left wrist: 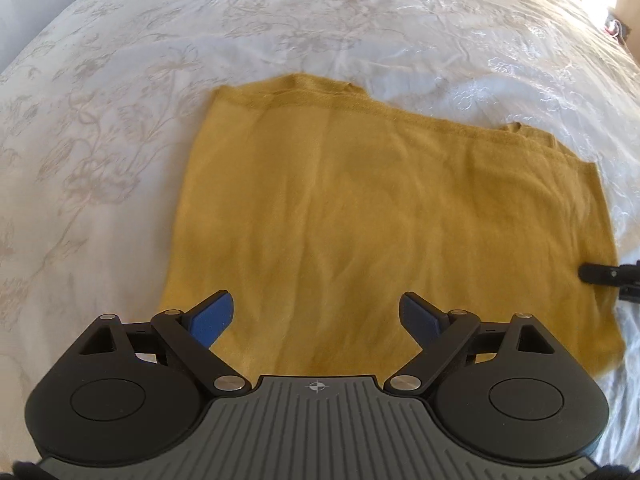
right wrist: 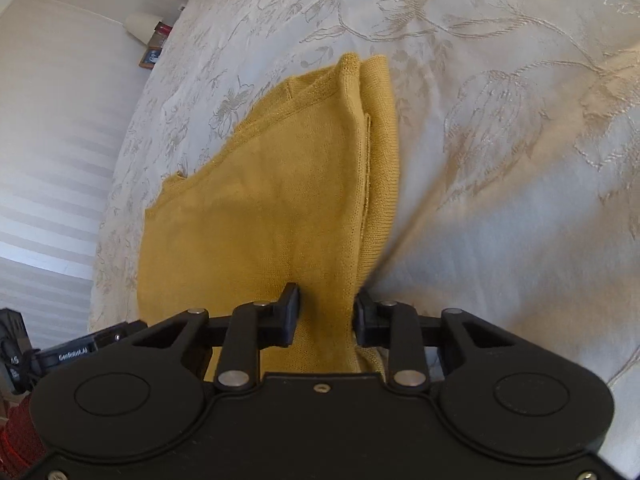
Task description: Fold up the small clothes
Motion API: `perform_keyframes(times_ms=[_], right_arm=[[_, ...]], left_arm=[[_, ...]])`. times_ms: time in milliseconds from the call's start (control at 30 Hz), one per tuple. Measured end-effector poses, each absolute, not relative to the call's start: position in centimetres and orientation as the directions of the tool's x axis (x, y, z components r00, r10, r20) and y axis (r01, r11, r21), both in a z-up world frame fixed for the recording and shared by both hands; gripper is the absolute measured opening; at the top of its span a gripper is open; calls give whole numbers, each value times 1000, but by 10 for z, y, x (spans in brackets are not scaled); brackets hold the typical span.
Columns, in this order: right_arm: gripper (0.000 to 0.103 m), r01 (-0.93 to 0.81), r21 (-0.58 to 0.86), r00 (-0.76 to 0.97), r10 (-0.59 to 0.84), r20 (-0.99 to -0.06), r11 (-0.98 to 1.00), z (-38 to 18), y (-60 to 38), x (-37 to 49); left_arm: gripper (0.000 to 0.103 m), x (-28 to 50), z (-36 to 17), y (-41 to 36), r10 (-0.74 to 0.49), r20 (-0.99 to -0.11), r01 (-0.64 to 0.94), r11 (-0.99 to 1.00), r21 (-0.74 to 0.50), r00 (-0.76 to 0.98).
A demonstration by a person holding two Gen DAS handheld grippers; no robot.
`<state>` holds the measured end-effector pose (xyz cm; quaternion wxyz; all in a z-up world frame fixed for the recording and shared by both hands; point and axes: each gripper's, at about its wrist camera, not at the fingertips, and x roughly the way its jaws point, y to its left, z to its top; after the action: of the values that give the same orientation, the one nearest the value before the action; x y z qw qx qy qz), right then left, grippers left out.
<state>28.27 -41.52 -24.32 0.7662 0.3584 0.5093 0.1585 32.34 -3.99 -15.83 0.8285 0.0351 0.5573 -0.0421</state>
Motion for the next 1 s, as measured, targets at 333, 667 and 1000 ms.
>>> perform_keyframes(times_ms=[333,667,1000], right_arm=[[21,47,670,488,569,-662,740,-166,-366,291],[20,-26,661,474,591,-653,750,-124,-273,318],[20,-53,644,414,603,-682,764,-136,-170,344]], left_arm=[[91,316,-145,5,-52,-909,72,997,-25,414],[91,314,-142,52,-125,-896,88,991,-97,425],[91,323,-141,123,-126,-899,85,991,-99,420]])
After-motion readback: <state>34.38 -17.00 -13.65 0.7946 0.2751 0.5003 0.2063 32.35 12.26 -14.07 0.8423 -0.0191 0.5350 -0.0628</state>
